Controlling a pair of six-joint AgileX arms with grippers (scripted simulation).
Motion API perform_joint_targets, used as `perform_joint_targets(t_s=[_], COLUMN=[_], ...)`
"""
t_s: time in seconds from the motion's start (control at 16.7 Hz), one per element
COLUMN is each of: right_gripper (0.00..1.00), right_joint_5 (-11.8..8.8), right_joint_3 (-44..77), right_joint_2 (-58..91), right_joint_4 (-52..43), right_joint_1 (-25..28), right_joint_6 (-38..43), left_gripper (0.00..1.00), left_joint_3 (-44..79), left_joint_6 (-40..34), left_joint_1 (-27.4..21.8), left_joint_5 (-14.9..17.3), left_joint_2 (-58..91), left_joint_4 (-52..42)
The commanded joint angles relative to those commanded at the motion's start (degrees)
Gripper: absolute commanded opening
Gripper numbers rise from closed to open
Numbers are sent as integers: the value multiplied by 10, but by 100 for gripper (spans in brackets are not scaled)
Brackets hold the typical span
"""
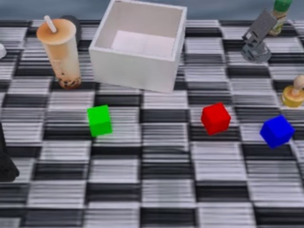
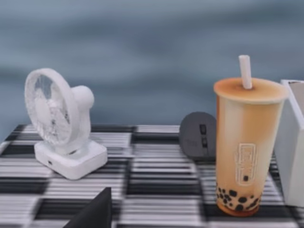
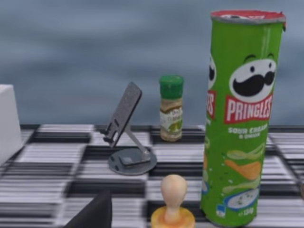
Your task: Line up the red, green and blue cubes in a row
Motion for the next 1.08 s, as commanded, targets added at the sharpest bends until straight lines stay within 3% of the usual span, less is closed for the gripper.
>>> perform_joint_targets(t_s=[0.24, 0.48, 1.08], right_gripper=[100, 100, 100], right_joint_5=[-1, -1, 2], right_joint_3=[17, 124, 638], right_joint_2=[17, 125, 747], right_joint_4=[-12, -82, -415], right_joint_1=[5, 32, 146], right_joint_6=[1, 9, 35], left_gripper=[100, 100, 100], left_joint_3=[0, 0, 0], left_joint_6=[0, 0, 0], left_joint_1=[0, 0, 0], left_joint_5=[0, 0, 0], left_joint_2=[0, 0, 0], left_joint_4=[0, 0, 0])
